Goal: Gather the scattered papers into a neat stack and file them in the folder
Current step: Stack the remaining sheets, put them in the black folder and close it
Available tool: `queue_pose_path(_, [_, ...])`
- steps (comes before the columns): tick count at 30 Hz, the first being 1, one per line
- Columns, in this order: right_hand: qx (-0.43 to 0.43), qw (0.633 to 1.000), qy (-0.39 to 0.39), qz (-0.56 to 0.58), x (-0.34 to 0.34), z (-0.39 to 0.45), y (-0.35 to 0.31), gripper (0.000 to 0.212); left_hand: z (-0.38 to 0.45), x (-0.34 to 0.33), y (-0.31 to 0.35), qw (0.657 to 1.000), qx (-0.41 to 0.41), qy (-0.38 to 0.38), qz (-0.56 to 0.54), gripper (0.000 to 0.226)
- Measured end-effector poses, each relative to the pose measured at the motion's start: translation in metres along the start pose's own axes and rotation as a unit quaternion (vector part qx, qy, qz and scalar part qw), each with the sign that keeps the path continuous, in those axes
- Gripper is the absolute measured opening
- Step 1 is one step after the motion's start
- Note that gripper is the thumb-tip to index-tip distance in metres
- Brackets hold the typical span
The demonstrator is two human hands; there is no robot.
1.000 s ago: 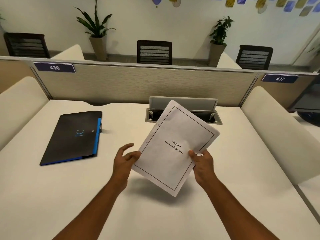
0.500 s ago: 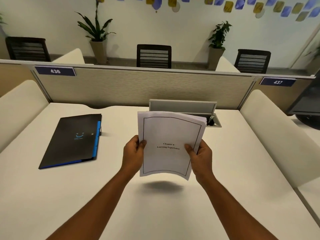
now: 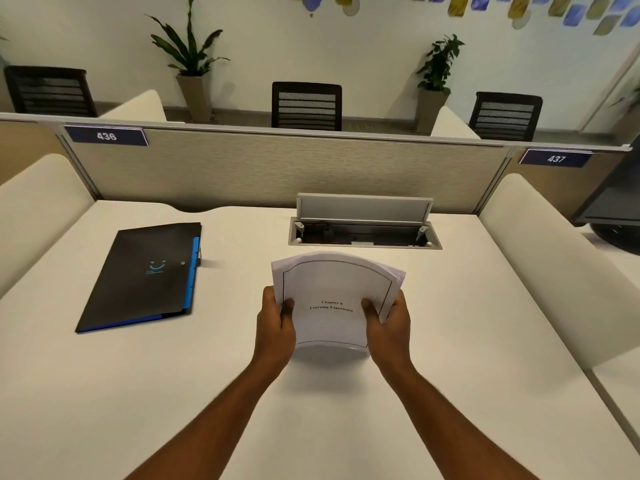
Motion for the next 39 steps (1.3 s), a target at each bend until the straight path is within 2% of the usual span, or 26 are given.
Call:
queue_pose_path(5, [-0.06, 0.998, -0.027, -0.003, -0.002, -0.015, 0.025, 0.035, -0.005, -0.004, -0.021, 1.0, 0.024, -0.002, 0.014, 0.012])
queue_pose_path(10, [-0.066, 0.997, -0.025, 0.005, 0.002, -0.009, 0.025, 0.04, -0.002, -0.003, -0.019, 1.0, 0.014, -0.001, 0.008, 0.014])
queue_pose_path(15, [-0.107, 0.991, -0.073, -0.032, 0.001, -0.027, 0.05, 0.038, -0.004, -0.015, -0.047, 0.995, 0.085, -0.015, 0.056, 0.016])
queue_pose_path(19, [-0.092, 0.991, -0.073, -0.059, 0.007, -0.017, 0.05, 0.031, 0.001, -0.007, -0.045, 0.994, 0.096, -0.003, 0.046, 0.011])
queue_pose_path(22, [-0.094, 0.988, -0.093, -0.076, 0.012, -0.009, 0.051, 0.025, 0.006, -0.002, -0.046, 0.99, 0.136, -0.009, 0.028, 0.016])
queue_pose_path(31, [-0.148, 0.979, -0.119, -0.072, 0.01, -0.021, 0.068, 0.035, 0.0, -0.011, -0.058, 0.978, 0.2, -0.045, 0.049, 0.02])
queue_pose_path(39, [-0.184, 0.967, -0.133, -0.117, 0.027, -0.022, 0.086, 0.024, 0.001, -0.03, -0.076, 0.959, 0.262, -0.03, 0.104, 0.023])
Point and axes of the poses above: each hand's wrist, its own z-axis towards the middle knuckle, its own x-axis out of the back of the hand, y = z × x, the point moved 8 cm from there along z, towards the middle knuckle, and after that the axes turned 15 degrees about x, right-handed, at the moved point
